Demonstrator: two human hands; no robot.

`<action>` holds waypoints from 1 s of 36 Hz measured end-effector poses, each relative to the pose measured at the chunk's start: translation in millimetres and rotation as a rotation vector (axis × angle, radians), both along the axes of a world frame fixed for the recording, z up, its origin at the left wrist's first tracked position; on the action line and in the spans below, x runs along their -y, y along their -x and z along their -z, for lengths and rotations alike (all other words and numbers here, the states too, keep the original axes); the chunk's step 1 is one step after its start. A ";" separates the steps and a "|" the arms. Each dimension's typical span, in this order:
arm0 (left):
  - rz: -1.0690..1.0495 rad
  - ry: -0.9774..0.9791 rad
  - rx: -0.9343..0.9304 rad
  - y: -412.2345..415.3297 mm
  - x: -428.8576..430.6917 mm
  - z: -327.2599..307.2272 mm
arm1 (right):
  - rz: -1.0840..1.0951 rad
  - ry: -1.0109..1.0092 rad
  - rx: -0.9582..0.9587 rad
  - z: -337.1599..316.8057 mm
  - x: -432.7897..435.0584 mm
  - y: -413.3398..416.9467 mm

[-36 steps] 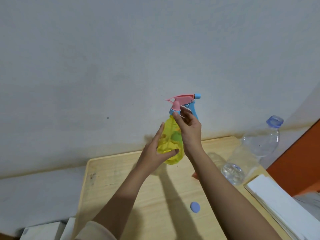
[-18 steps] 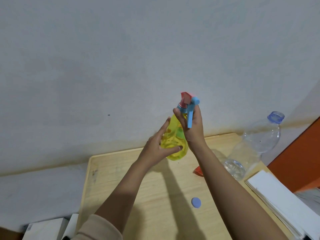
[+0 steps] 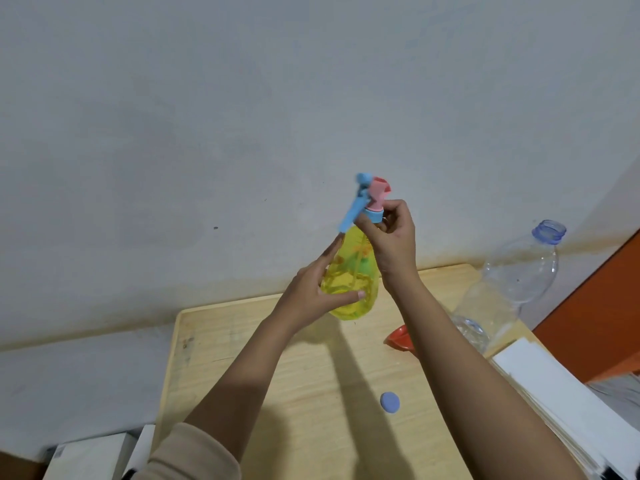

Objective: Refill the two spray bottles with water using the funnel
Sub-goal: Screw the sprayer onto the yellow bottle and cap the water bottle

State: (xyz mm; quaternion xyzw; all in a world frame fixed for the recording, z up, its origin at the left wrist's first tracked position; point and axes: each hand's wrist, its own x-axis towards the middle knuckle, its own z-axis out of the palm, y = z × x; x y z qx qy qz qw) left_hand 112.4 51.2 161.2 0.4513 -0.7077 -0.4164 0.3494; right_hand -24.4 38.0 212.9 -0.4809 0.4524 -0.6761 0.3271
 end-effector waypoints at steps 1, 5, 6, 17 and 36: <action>0.004 0.004 0.013 1.0 -0.5 -0.4 | 0.010 0.009 -0.012 0.2 0.3 0.0; -0.012 -0.009 0.006 2.4 0.4 -0.6 | -0.040 0.001 -0.050 2.6 -2.1 0.2; -0.014 -0.007 0.003 1.9 1.1 0.0 | -0.054 -0.002 -0.072 2.3 -2.8 0.0; -0.018 -0.003 0.018 4.3 -2.9 0.5 | 0.045 -0.068 -0.045 0.6 0.5 6.9; -0.058 0.067 0.082 9.5 2.9 -1.5 | -0.069 -0.068 0.136 0.9 -8.5 9.2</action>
